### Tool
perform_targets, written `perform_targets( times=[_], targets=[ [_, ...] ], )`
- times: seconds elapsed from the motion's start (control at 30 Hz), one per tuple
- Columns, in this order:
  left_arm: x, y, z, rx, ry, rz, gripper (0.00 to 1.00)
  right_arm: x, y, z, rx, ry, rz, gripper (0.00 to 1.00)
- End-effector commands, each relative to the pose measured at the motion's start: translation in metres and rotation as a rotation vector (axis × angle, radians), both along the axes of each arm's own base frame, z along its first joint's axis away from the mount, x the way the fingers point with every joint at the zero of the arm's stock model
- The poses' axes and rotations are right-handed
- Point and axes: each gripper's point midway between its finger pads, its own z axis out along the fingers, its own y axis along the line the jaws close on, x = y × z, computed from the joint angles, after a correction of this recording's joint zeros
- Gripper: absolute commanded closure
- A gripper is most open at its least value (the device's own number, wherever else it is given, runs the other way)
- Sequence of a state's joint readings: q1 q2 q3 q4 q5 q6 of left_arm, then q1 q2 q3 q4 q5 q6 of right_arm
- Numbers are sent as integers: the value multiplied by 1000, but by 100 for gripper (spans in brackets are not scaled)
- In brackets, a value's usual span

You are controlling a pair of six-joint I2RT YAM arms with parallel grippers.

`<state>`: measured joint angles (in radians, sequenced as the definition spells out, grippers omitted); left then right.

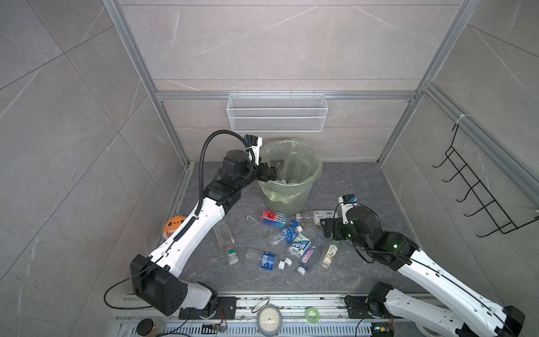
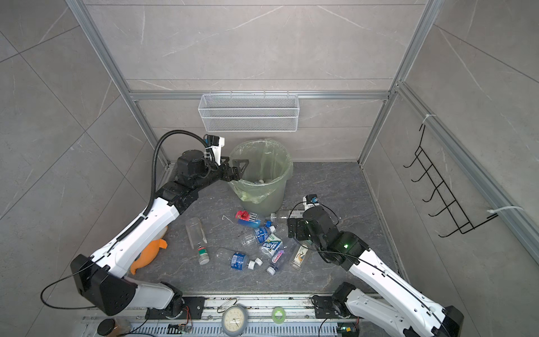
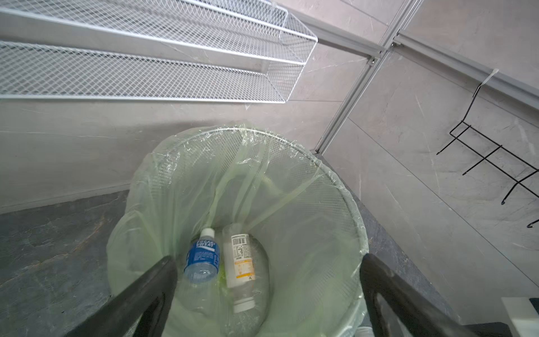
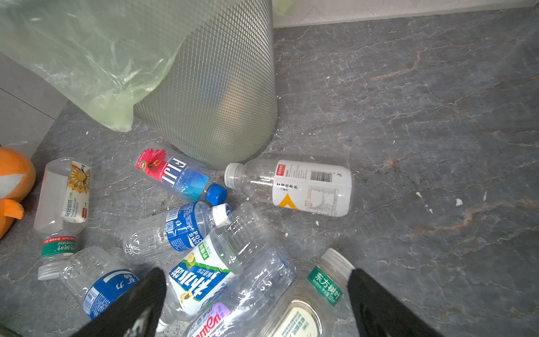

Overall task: Throw the plastic bottles in the bin
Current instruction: Throw the plastic bottle into the trash bin, then pick up the plastic bottle from the middle-right of the table.

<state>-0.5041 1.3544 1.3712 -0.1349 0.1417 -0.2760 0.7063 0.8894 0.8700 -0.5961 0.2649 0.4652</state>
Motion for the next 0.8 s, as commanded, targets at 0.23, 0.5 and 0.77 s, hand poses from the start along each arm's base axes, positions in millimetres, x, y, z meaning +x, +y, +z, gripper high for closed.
perform_targets(
  times=[0.23,0.5,0.77],
  targets=[
    [-33,44,3,-37,-16,135,0,-5,-9,-40,-77,173,-82,0],
    [-52,72,-69,7,132,242,7,-23,-13,-92,-75,344,-153,1],
    [-80,88,-148,57,294,275,8,-46,-27,-120,-48,442,-228,1]
  ],
)
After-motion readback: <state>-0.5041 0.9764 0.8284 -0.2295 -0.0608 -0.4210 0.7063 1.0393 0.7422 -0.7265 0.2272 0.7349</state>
